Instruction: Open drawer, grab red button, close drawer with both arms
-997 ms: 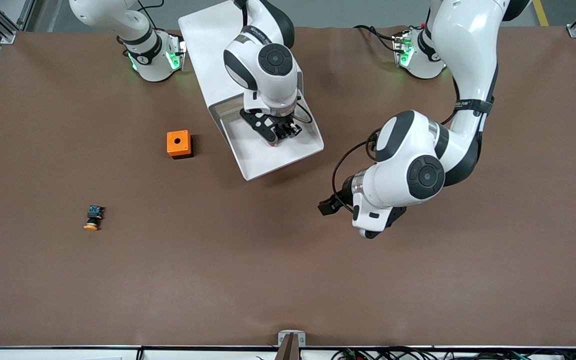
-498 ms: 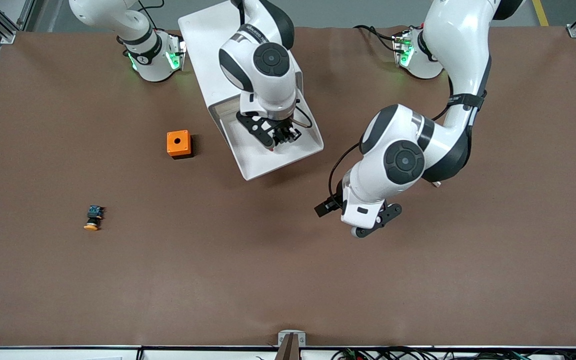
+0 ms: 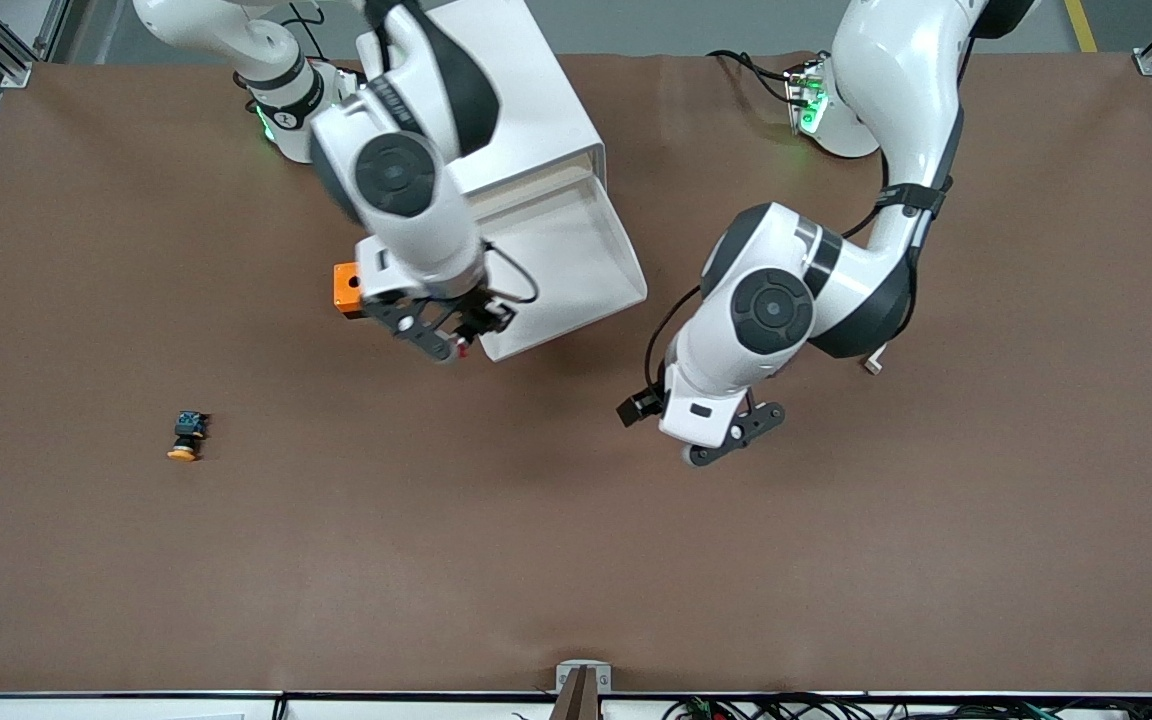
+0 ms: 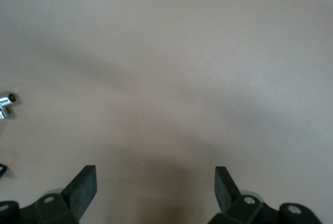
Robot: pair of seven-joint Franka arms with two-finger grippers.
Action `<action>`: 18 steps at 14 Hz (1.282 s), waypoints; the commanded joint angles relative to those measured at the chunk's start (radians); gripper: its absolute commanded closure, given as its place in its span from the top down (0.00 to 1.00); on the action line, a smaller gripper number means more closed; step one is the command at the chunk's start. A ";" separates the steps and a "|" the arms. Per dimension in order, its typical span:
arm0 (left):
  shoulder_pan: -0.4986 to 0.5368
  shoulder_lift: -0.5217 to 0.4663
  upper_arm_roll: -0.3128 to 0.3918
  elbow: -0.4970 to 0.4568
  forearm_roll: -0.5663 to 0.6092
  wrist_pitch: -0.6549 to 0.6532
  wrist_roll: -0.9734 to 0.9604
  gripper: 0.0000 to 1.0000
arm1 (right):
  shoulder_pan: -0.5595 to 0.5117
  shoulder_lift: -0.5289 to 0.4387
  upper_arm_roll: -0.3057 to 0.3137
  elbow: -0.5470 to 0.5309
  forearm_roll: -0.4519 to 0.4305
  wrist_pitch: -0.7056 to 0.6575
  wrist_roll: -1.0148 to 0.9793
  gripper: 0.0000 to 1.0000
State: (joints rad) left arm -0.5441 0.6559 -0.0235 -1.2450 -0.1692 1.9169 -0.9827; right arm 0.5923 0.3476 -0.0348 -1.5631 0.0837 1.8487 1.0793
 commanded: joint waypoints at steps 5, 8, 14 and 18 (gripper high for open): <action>-0.034 0.008 -0.003 -0.033 0.011 0.013 0.004 1.00 | -0.277 -0.036 0.015 -0.119 -0.016 0.024 -0.509 0.00; -0.033 0.022 -0.003 -0.036 0.010 0.013 0.006 1.00 | -0.386 -0.036 0.015 -0.227 -0.022 0.151 -0.718 0.00; -0.082 0.044 -0.003 -0.042 0.008 0.019 0.006 1.00 | -0.486 -0.027 0.015 -0.443 -0.105 0.456 -0.878 0.00; -0.129 0.082 -0.003 -0.047 0.011 0.021 0.006 1.00 | -0.539 -0.006 0.015 -0.491 -0.134 0.530 -0.992 0.00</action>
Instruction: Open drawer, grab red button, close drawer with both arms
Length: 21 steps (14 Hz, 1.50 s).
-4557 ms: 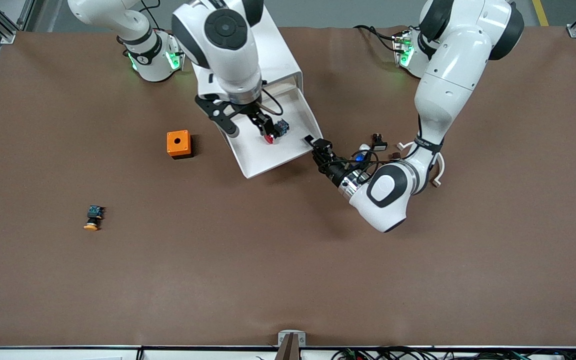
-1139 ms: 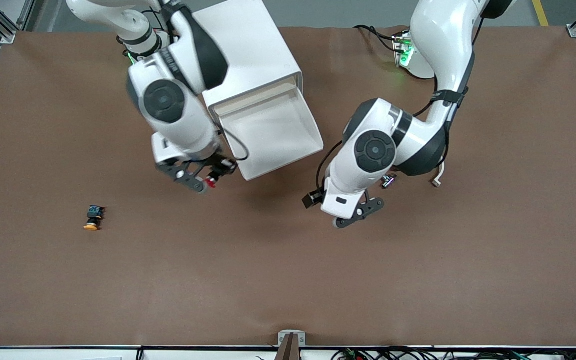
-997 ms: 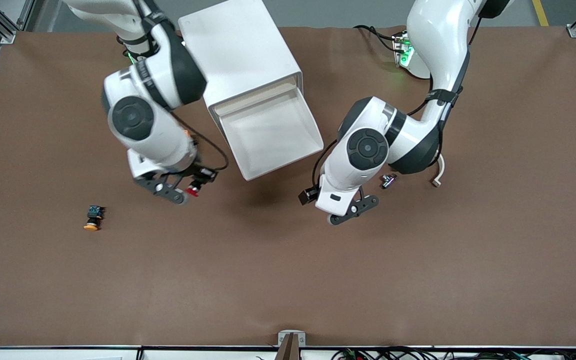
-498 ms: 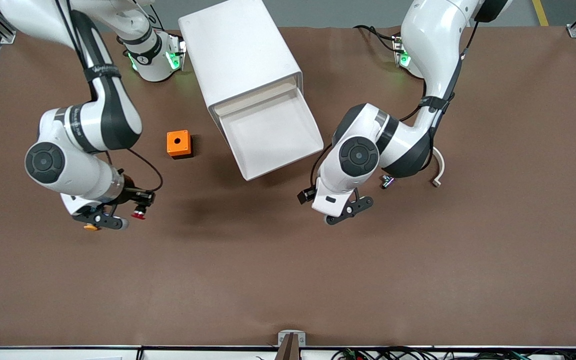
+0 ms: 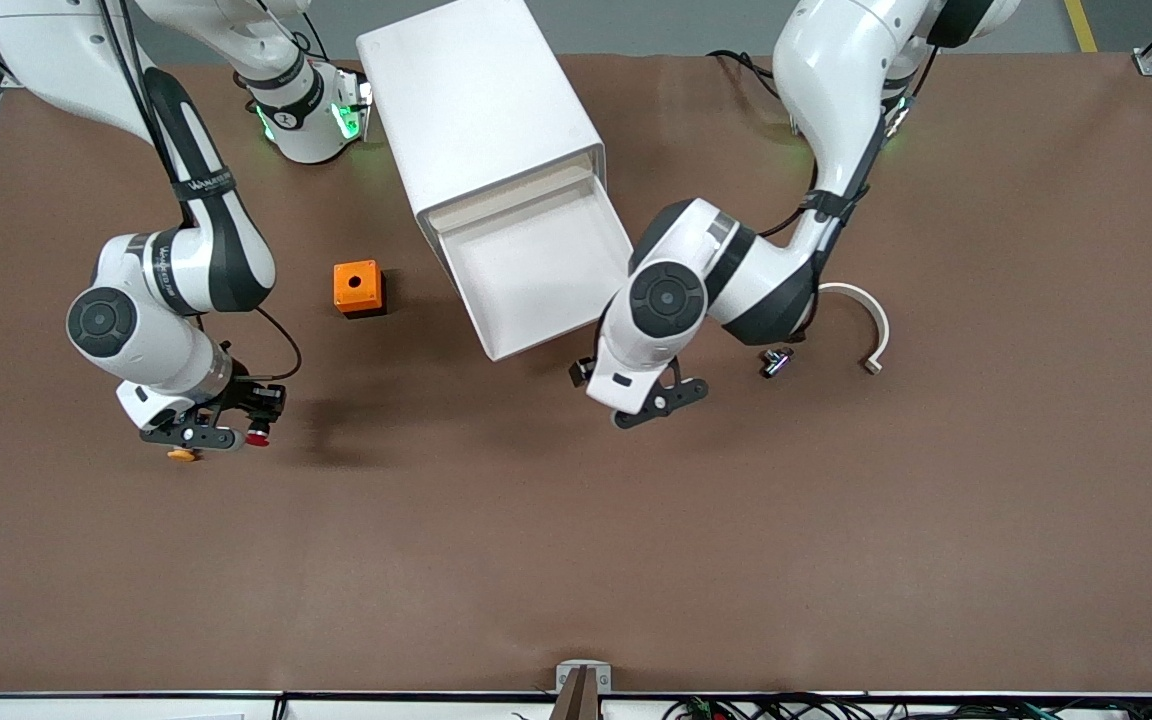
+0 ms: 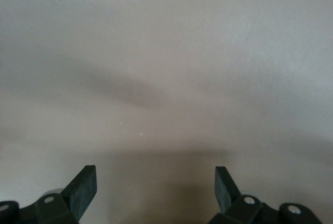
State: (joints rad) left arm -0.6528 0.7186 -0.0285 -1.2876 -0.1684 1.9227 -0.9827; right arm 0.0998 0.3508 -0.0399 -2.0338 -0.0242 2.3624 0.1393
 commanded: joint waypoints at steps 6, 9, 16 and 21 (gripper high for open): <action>-0.041 0.032 0.001 -0.001 0.009 0.015 0.006 1.00 | -0.132 0.066 0.020 -0.013 -0.028 0.084 -0.103 0.00; -0.076 0.030 0.001 0.001 0.009 0.016 0.006 1.00 | -0.144 0.100 0.020 0.003 -0.028 0.113 -0.104 0.00; -0.160 0.019 -0.001 0.002 0.009 0.015 0.006 1.00 | -0.141 0.151 0.021 0.038 -0.028 0.140 -0.103 0.00; -0.231 0.021 -0.004 -0.002 -0.022 0.013 0.009 1.00 | -0.144 0.162 0.021 0.043 -0.026 0.146 -0.099 0.00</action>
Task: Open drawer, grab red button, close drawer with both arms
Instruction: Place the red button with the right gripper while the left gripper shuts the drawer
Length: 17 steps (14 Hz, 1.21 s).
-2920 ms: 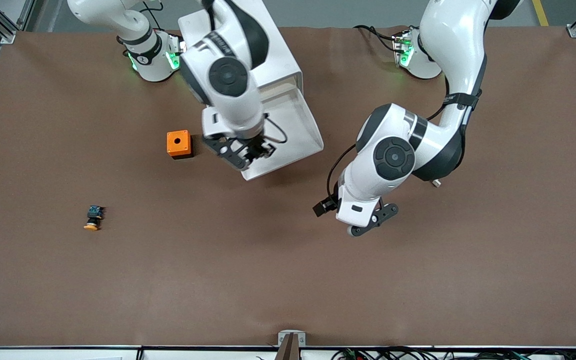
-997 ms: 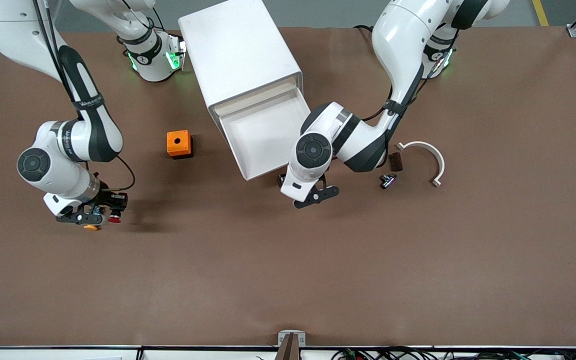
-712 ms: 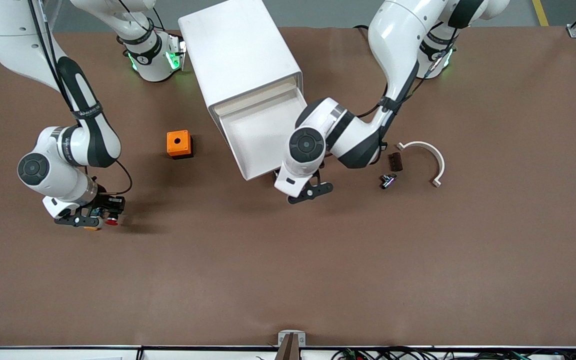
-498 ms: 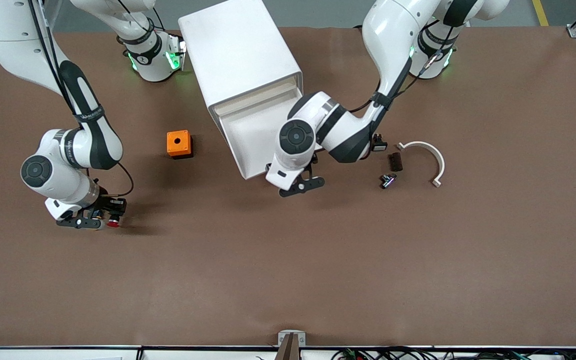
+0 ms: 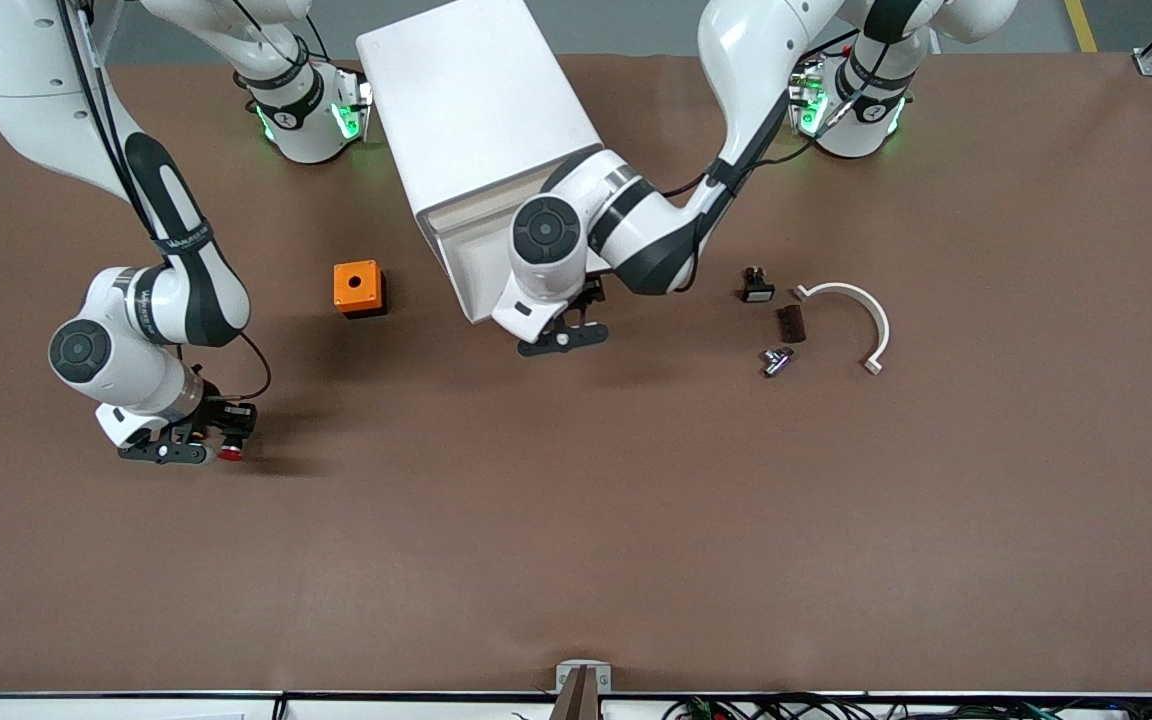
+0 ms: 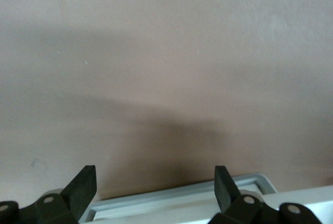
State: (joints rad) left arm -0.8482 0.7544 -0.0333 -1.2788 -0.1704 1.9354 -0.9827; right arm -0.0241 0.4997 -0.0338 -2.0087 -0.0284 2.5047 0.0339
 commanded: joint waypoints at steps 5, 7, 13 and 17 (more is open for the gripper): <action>-0.077 -0.015 -0.004 -0.011 -0.152 -0.003 0.007 1.00 | -0.020 0.017 0.015 0.015 -0.021 0.002 0.009 0.00; -0.081 -0.015 -0.004 -0.011 -0.155 -0.003 0.009 1.00 | -0.020 0.019 0.015 0.015 -0.021 0.002 0.009 0.00; -0.083 -0.012 -0.005 -0.013 -0.230 -0.004 0.007 1.00 | -0.023 0.020 0.015 0.011 -0.019 -0.004 0.020 0.00; -0.084 -0.014 -0.005 -0.028 -0.233 -0.004 0.007 1.00 | -0.023 0.036 0.015 0.015 -0.018 0.000 0.023 0.33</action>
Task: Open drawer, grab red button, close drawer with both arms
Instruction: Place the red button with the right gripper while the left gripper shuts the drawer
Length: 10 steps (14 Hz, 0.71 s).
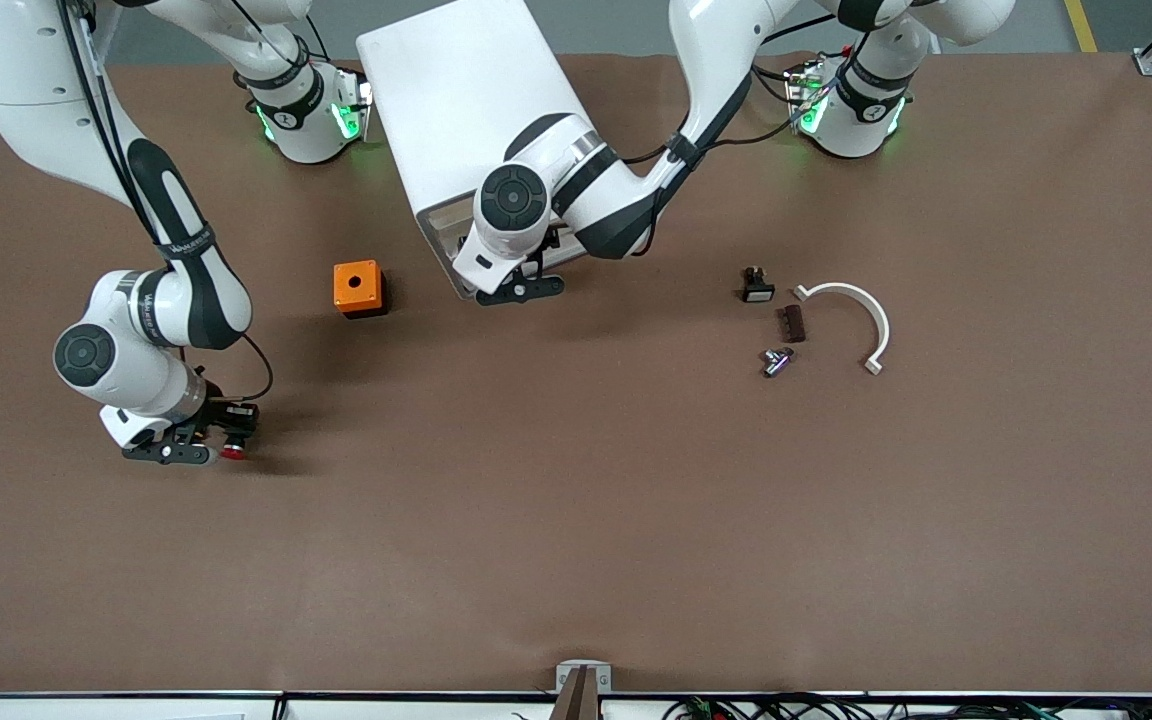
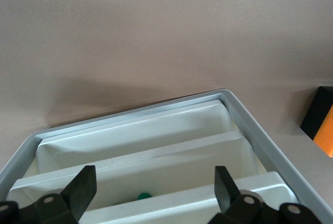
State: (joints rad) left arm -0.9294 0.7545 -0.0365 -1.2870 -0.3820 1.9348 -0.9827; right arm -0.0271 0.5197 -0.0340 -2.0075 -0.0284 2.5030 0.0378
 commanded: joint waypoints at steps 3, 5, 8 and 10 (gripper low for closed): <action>-0.011 -0.012 -0.002 -0.029 -0.057 -0.004 0.007 1.00 | -0.017 0.016 0.016 0.015 -0.019 0.000 0.017 1.00; -0.014 -0.012 -0.002 -0.029 -0.064 -0.004 0.007 1.00 | -0.014 0.014 0.016 0.027 -0.018 -0.010 0.016 1.00; -0.012 -0.015 -0.002 -0.029 -0.090 -0.004 0.007 1.00 | -0.014 -0.001 0.014 0.052 -0.022 -0.056 0.001 1.00; -0.006 -0.015 0.001 -0.029 -0.089 -0.004 0.007 1.00 | -0.013 -0.027 0.016 0.100 -0.022 -0.166 -0.003 1.00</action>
State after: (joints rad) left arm -0.9340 0.7549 -0.0349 -1.3010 -0.4388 1.9338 -0.9827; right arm -0.0271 0.5258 -0.0325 -1.9502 -0.0285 2.4312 0.0350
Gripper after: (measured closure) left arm 0.000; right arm 0.000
